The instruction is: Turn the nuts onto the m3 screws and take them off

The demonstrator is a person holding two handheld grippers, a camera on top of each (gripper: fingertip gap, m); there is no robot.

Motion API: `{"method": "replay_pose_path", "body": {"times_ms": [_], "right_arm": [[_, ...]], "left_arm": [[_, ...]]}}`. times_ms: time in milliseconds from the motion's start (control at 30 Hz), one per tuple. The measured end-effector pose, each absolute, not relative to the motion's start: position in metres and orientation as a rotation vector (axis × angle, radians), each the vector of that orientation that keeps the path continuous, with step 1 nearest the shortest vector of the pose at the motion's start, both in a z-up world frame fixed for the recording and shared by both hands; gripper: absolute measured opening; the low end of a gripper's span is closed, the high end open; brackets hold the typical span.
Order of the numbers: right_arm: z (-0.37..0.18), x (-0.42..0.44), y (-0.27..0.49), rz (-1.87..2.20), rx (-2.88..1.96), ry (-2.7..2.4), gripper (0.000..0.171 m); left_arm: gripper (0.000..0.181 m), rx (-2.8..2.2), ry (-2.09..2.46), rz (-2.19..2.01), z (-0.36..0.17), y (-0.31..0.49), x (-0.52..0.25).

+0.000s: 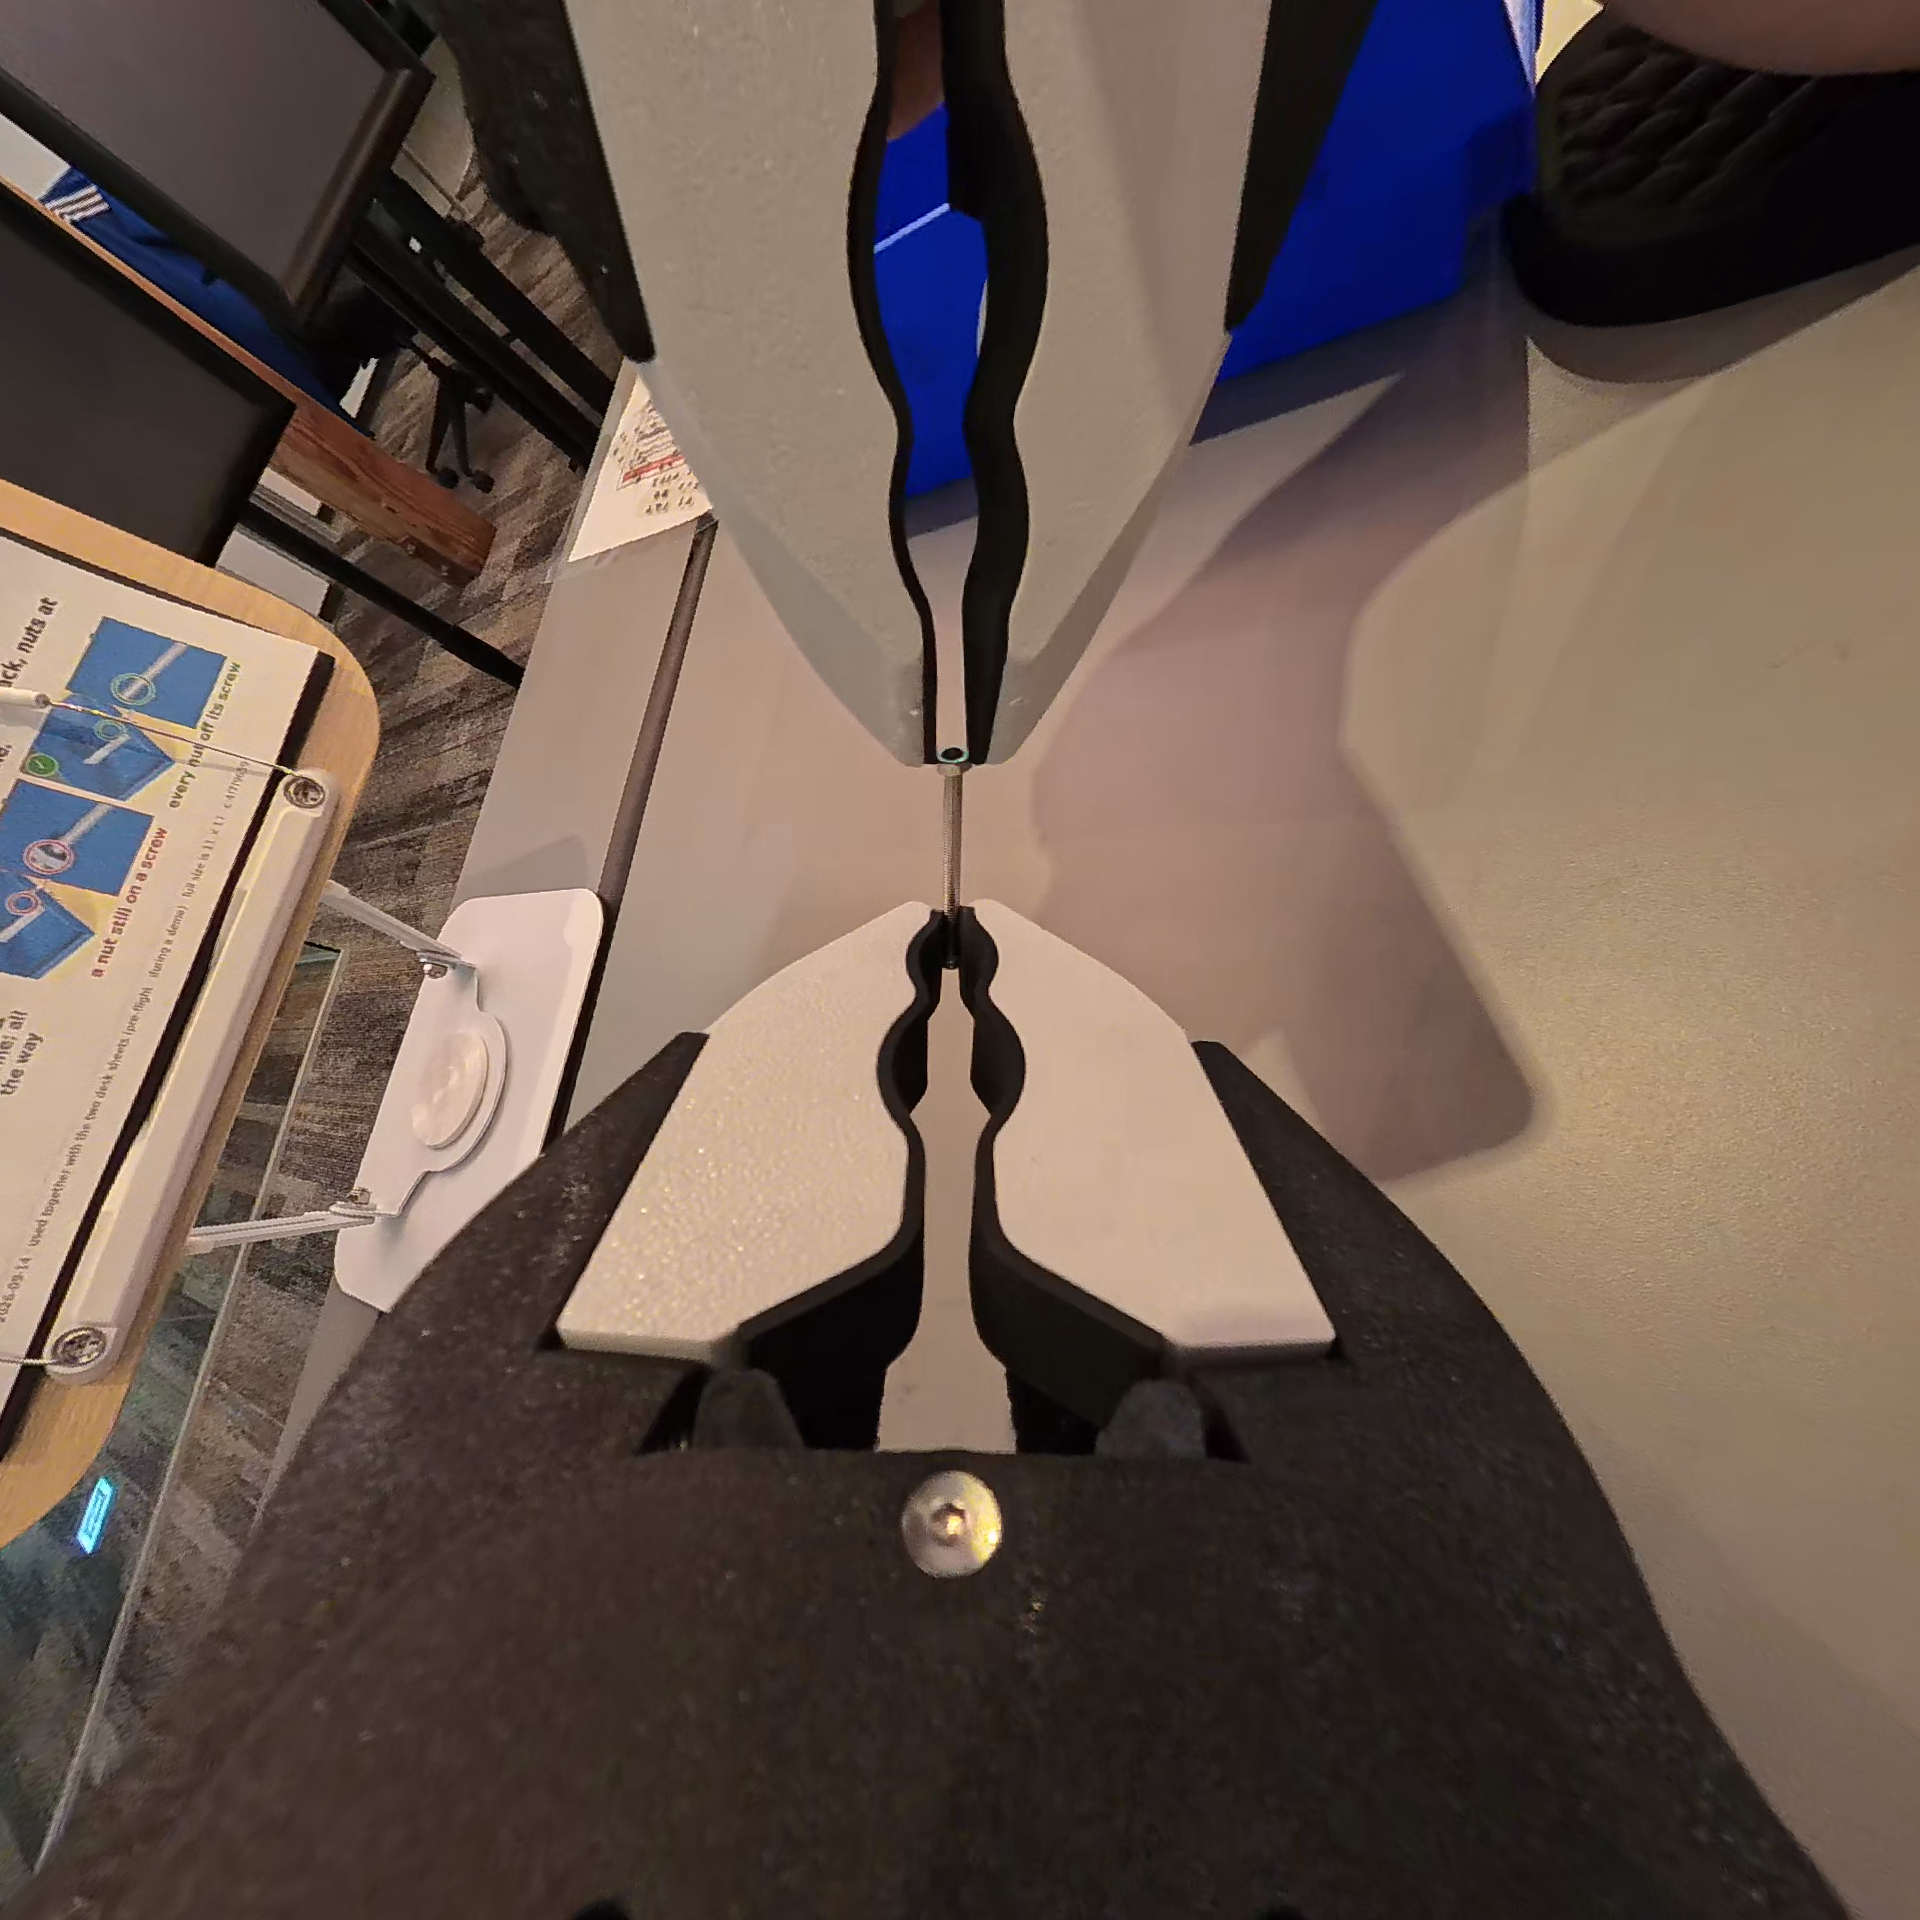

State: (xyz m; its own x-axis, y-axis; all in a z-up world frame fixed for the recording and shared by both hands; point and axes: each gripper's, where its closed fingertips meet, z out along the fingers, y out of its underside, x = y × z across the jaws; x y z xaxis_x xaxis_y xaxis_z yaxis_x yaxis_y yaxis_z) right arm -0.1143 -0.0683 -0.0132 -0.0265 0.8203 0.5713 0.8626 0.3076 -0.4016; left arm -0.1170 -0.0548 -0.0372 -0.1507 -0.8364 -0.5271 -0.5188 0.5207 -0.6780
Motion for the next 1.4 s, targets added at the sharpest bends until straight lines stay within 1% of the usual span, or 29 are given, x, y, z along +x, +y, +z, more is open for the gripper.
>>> {"method": "replay_pose_path", "body": {"times_ms": [600,833,1167,1400], "right_arm": [[-0.011,-0.115,-0.068,-0.011,-1.526,-1.798,0.005],[-0.001,-0.118,-0.059,0.118,-1.593,-1.658,0.005],[0.007,-0.124,-0.037,0.354,-1.837,-1.317,0.006],[0.009,-0.126,-0.033,0.347,-1.859,-1.267,0.006]], "left_arm": [[0.002,-1.117,1.799,-0.399,-0.034,-0.054,-0.117],[0.002,-1.152,1.724,-0.398,-0.024,-0.045,-0.119],[0.002,-1.285,1.598,-0.336,-0.017,-0.023,-0.124],[0.002,-1.314,1.583,-0.338,-0.015,-0.021,-0.126]]}}
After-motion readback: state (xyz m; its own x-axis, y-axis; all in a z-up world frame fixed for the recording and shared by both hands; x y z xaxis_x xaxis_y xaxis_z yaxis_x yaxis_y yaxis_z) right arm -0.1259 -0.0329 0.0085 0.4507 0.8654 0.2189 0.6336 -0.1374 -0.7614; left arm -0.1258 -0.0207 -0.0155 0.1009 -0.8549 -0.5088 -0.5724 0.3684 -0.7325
